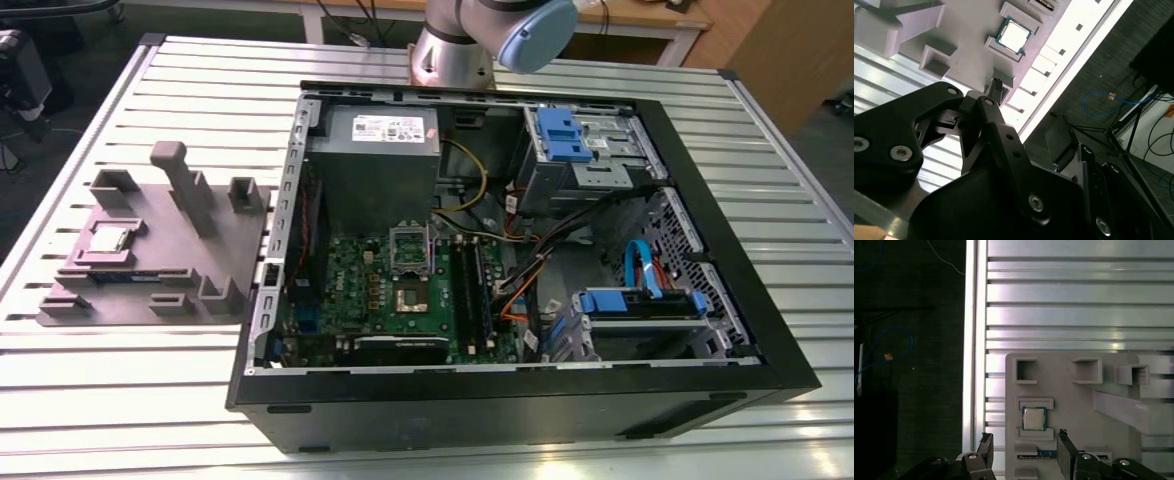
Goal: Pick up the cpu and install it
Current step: 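Pick up the cpu and move it towards the insertion slot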
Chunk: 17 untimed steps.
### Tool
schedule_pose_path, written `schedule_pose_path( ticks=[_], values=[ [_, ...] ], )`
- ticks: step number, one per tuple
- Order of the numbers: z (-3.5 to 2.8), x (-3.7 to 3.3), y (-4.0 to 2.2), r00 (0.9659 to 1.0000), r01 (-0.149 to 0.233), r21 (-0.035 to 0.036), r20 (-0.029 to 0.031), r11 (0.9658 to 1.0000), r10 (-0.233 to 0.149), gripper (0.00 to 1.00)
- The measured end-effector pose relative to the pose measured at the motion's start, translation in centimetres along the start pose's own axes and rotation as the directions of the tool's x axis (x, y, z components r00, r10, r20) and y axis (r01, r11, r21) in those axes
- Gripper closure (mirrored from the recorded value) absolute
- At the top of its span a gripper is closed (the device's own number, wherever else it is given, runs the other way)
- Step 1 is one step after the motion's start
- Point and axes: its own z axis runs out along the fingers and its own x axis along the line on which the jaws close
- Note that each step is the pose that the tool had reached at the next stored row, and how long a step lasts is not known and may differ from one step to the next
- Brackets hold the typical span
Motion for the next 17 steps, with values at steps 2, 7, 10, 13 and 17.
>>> schedule_pose_path(
  ticks=[2,7,10,13,17],
  values=[
    [0.04,0.00,0.00,1.0000,0.000,0.0000,0.0000,1.0000,0.000,0.38],
    [0.16,0.00,-0.01,1.0000,0.000,0.0000,0.0000,1.0000,0.000,0.38],
    [0.21,0.00,-0.01,1.0000,0.000,0.0000,0.0000,1.0000,0.000,0.38],
    [0.26,0.00,-0.02,1.0000,0.000,0.0000,0.0000,1.0000,0.000,0.38],
    [0.39,0.00,-0.02,1.0000,0.000,0.0000,0.0000,1.0000,0.000,0.38]
  ],
)
